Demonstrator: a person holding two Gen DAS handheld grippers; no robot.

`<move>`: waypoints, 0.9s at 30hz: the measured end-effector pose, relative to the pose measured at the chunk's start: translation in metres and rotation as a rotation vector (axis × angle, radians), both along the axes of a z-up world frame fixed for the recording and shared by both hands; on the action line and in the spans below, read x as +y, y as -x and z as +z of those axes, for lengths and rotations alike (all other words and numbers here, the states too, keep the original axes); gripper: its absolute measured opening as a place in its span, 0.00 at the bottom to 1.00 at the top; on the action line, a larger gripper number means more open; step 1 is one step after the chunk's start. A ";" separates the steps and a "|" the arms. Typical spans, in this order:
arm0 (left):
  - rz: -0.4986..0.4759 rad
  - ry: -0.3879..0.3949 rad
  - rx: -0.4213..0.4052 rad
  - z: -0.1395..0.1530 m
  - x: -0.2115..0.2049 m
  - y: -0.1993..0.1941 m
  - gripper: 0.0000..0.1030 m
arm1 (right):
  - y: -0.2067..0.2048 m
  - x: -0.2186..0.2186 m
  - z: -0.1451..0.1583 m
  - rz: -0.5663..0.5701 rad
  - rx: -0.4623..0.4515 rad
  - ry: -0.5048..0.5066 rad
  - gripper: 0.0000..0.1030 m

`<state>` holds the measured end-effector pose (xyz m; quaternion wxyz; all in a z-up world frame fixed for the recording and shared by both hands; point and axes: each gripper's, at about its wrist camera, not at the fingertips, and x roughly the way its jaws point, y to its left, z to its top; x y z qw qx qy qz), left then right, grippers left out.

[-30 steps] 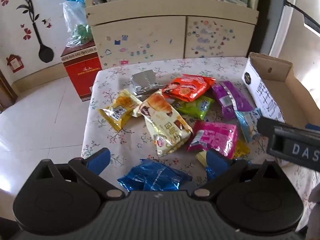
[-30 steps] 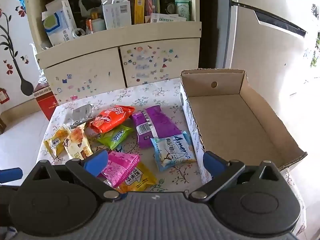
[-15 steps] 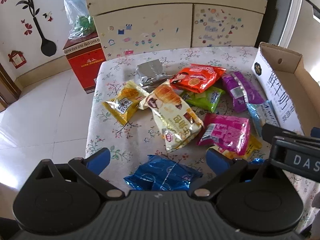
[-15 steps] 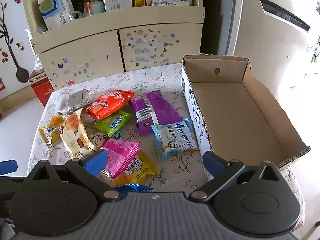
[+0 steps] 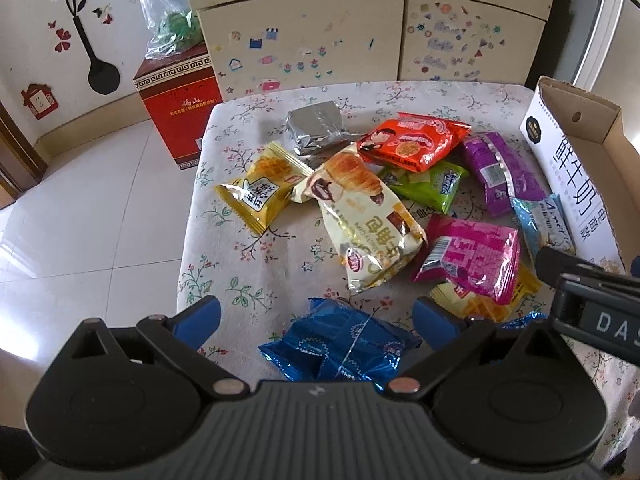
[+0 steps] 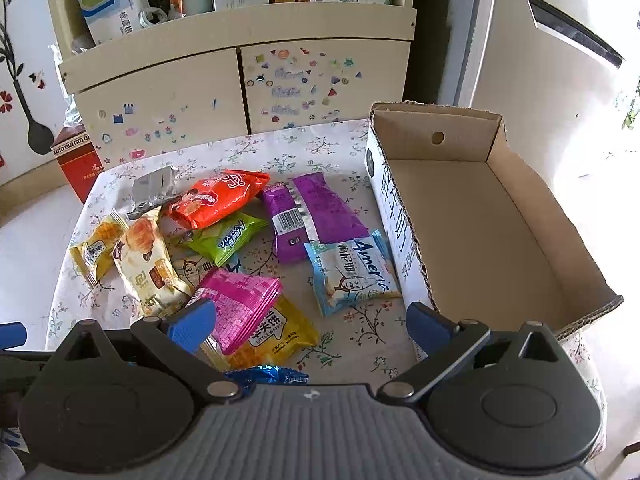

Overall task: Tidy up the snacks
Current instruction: 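Move both tools toward the snack pile on the table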

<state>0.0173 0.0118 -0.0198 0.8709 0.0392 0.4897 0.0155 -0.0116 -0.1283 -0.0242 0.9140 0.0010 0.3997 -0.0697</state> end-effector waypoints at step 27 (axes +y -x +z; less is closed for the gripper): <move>-0.005 0.000 0.011 -0.005 0.000 0.002 0.98 | 0.001 0.009 -0.001 0.033 -0.028 0.053 1.00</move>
